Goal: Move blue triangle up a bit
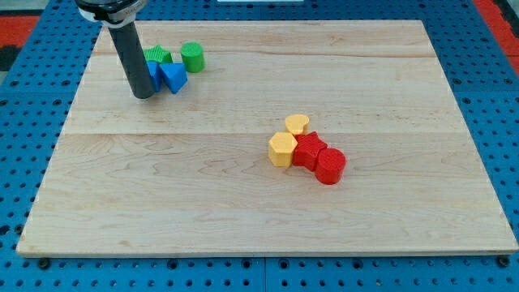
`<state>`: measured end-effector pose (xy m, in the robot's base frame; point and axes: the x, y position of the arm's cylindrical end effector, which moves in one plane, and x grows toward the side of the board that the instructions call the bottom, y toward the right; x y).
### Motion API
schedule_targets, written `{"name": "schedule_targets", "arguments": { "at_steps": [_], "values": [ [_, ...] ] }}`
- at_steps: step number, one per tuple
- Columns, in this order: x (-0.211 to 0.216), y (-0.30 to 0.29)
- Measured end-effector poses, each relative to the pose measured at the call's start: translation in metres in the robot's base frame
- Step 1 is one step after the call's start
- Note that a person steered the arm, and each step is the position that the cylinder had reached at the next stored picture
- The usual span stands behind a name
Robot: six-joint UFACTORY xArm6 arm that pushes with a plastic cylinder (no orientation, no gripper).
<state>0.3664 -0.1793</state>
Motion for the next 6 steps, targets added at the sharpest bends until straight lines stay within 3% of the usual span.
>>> {"name": "schedule_targets", "arguments": {
  "at_steps": [2,3,6],
  "values": [
    [0.015,0.026],
    [0.002,0.067],
    [-0.040,0.069]
  ]
}}
